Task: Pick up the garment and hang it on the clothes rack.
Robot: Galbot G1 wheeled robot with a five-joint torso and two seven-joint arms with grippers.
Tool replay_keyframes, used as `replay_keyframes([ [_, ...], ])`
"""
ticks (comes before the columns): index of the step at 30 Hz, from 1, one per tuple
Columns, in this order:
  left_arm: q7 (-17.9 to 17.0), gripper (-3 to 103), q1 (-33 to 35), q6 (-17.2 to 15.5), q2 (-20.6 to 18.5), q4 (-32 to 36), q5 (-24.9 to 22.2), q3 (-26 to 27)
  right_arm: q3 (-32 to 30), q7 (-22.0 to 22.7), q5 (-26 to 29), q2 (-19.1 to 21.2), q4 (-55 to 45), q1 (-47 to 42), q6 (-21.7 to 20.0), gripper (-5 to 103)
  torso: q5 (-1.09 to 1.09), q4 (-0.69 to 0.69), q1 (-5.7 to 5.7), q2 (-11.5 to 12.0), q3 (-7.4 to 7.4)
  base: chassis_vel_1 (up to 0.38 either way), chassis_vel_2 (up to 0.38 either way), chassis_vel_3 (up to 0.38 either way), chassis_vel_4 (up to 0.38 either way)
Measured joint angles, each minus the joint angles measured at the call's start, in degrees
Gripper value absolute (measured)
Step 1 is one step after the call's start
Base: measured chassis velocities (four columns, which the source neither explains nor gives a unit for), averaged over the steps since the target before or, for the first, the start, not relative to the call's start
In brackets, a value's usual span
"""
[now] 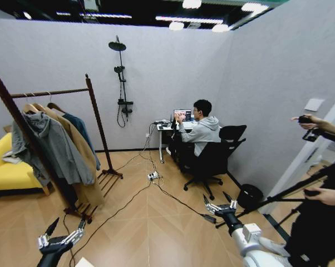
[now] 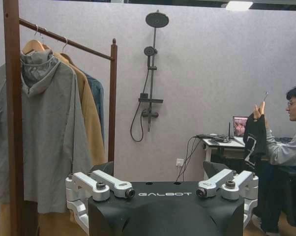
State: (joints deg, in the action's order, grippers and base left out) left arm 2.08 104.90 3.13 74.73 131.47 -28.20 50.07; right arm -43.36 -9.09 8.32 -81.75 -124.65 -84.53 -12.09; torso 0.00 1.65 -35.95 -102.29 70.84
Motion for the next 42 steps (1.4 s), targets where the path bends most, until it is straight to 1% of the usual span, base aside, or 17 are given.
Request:
replay_keyframes([
  [28, 0.0, 100, 0.0, 0.0, 0.0, 0.0, 0.0, 0.0, 0.1, -0.1, -0.1, 0.0, 0.0, -0.3, 0.1, 100, -0.01, 0.0, 0.01, 0.0, 0.0, -0.208, 0.2, 0.203, -0.202],
  [29, 0.0, 100, 0.0, 0.0, 0.0, 0.0, 0.0, 0.0, 0.1, -0.1, -0.1, 0.0, -0.1, -0.3, 0.1, 100, 0.02, -0.01, 0.03, 0.0, -0.01, -0.221, 0.239, 0.229, -0.212],
  [31, 0.0, 100, 0.0, 0.0, 0.0, 0.0, 0.0, 0.0, 0.1, 0.0, -0.2, 0.0, -0.2, -0.4, 0.1, 100, -0.03, 0.01, 0.02, 0.0, 0.0, -0.212, 0.188, 0.22, -0.214],
  [35, 0.0, 100, 0.0, 0.0, 0.0, 0.0, 0.0, 0.0, 0.1, 0.0, -0.4, -0.1, -0.2, -0.4, 0.1, 100, 0.02, 0.0, 0.02, 0.0, 0.0, -0.209, 0.203, 0.212, -0.223],
  [36, 0.0, 100, 0.0, 0.0, 0.0, 0.0, 0.0, 0.0, 0.1, 0.0, -0.5, -0.2, -0.2, -0.4, 0.1, 100, -0.02, 0.0, 0.01, 0.0, 0.0, -0.203, 0.219, 0.217, -0.207],
  [37, 0.0, 100, 0.0, 0.0, 0.0, 0.0, 0.0, 0.0, 0.1, 0.0, -0.5, -0.2, -0.2, -0.4, 0.1, 100, 0.0, 0.0, 0.02, 0.0, 0.0, -0.226, 0.219, 0.217, -0.205],
  [42, 0.0, 100, 0.0, 0.0, 0.0, 0.0, 0.0, 0.0, 0.0, 0.1, -0.6, -0.2, -0.3, -0.2, 0.1, 100, 0.0, 0.0, 0.02, 0.0, -0.01, -0.215, 0.208, 0.219, -0.215],
])
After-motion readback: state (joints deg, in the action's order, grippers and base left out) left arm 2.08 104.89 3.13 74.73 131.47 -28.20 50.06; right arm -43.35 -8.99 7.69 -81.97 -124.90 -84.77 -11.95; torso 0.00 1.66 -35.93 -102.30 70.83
